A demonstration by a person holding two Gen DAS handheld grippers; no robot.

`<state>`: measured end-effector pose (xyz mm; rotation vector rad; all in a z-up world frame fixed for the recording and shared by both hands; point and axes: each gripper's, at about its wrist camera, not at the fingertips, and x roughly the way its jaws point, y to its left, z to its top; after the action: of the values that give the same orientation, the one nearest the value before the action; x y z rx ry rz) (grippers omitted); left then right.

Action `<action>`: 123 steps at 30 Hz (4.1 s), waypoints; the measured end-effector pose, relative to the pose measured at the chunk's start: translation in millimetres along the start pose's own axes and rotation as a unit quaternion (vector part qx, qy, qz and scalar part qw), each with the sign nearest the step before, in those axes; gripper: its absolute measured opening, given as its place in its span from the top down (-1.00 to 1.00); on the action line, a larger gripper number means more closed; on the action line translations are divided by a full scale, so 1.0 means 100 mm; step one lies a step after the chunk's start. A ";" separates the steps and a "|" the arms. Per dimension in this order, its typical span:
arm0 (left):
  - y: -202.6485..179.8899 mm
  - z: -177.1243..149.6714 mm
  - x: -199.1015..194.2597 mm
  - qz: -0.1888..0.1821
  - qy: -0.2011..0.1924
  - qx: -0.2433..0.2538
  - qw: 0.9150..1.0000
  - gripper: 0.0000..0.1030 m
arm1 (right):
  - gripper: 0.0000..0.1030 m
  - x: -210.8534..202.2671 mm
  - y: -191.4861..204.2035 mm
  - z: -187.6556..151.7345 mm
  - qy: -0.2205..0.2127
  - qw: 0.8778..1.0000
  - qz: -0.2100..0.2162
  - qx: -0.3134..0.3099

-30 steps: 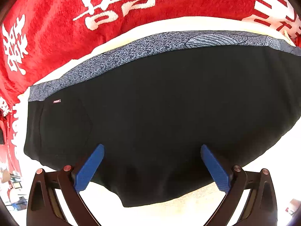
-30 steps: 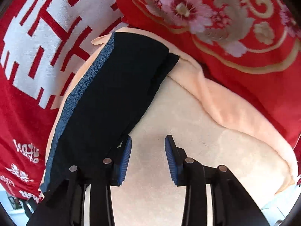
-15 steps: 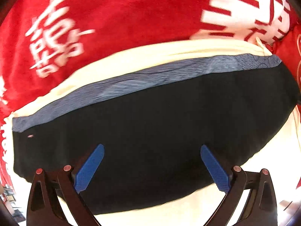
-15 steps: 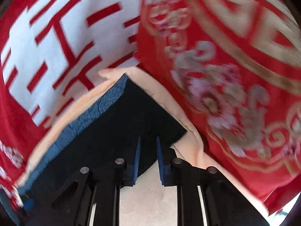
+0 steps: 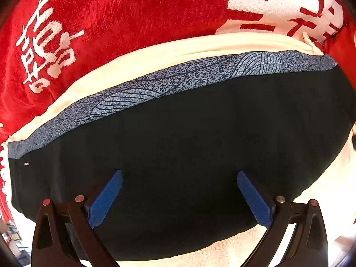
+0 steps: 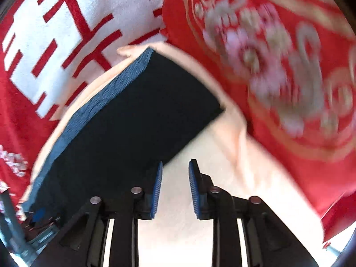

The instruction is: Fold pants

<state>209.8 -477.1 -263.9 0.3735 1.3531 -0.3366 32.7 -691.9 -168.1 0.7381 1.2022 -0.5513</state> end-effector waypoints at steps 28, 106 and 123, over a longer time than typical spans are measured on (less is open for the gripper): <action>-0.06 0.02 -0.06 -0.002 -0.002 0.017 1.000 -1.00 | 0.27 0.25 -0.05 -0.41 0.031 0.980 0.178 0.086; 2.33 -0.48 -0.48 0.024 -0.032 -0.085 0.996 -0.68 | -0.07 0.38 3.14 -2.09 -0.089 0.849 -0.085 -0.514; 2.18 -0.72 -0.11 0.019 -0.033 -0.098 0.994 -0.95 | -0.04 0.61 2.12 -1.27 0.147 0.949 0.274 0.054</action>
<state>240.9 -249.3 -251.2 0.2221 1.3007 -0.1813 124.5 -457.2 -204.6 1.2291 1.1744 -0.0432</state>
